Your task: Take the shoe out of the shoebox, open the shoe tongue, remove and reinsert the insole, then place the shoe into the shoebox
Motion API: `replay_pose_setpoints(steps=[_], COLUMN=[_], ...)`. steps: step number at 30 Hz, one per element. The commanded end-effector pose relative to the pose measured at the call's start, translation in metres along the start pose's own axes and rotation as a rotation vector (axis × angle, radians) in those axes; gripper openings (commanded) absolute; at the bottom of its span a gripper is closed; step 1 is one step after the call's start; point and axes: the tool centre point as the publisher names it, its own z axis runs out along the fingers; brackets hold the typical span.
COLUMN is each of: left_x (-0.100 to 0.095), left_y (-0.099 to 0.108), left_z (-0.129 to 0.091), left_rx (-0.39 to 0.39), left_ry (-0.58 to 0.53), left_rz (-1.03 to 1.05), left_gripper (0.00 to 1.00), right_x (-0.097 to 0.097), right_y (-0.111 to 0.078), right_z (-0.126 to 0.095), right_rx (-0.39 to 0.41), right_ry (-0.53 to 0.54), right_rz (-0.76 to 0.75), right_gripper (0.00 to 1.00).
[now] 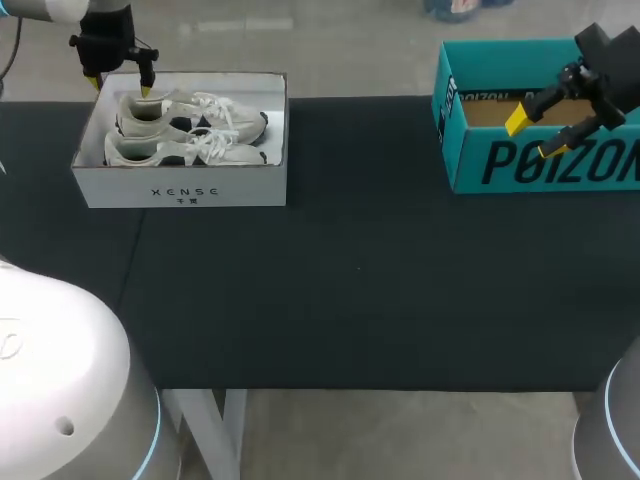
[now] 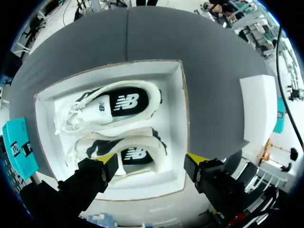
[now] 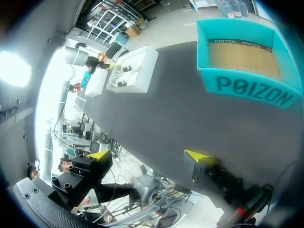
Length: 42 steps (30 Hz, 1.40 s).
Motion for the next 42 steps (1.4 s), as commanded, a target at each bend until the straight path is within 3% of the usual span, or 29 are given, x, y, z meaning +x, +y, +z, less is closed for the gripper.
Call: replay_pose_setpoints(steps=[1, 11, 14, 25, 27, 32, 37, 42], left_x=[-0.005, -0.007, -0.007, -0.001, 0.0, 0.006, 0.004, 0.005], left_y=[-0.049, -0.071, -0.074, -0.071, -0.07, -0.069, -0.071, -0.074], left_z=[-0.014, 0.019, 0.025, 0.057, 0.063, 0.077, 0.087, 0.101], left_rx=[-0.073, -0.063, -0.046, 0.014, 0.021, 0.04, 0.044, 0.078], left_ry=[0.017, 0.027, 0.004, -0.016, -0.01, -0.014, -0.002, -0.01], left_rz=[-0.009, -0.056, -0.052, -0.098, -0.104, -0.124, -0.123, -0.139], left_gripper=[0.9, 0.76, 0.77, 0.74, 0.68, 0.67, 0.52, 0.5], right_x=[0.0, 0.0, 0.0, 0.0, 0.0, 0.0, 0.0, 0.0], right_y=[0.001, 0.001, 0.001, 0.001, 0.001, 0.001, 0.001, 0.001], right_z=[0.001, 0.001, 0.001, 0.001, 0.001, 0.001, 0.001, 0.001], right_rx=[0.001, 0.001, 0.001, 0.001, 0.001, 0.001, 0.001, 0.001], right_ry=[-0.002, -0.002, -0.002, -0.002, -0.002, -0.002, -0.002, -0.002], right_rz=[0.0, 0.0, 0.0, 0.0, 0.0, 0.0, 0.0, 0.0], right_gripper=[1.0, 1.0, 1.0, 1.0, 1.0, 1.0, 1.0, 1.0])
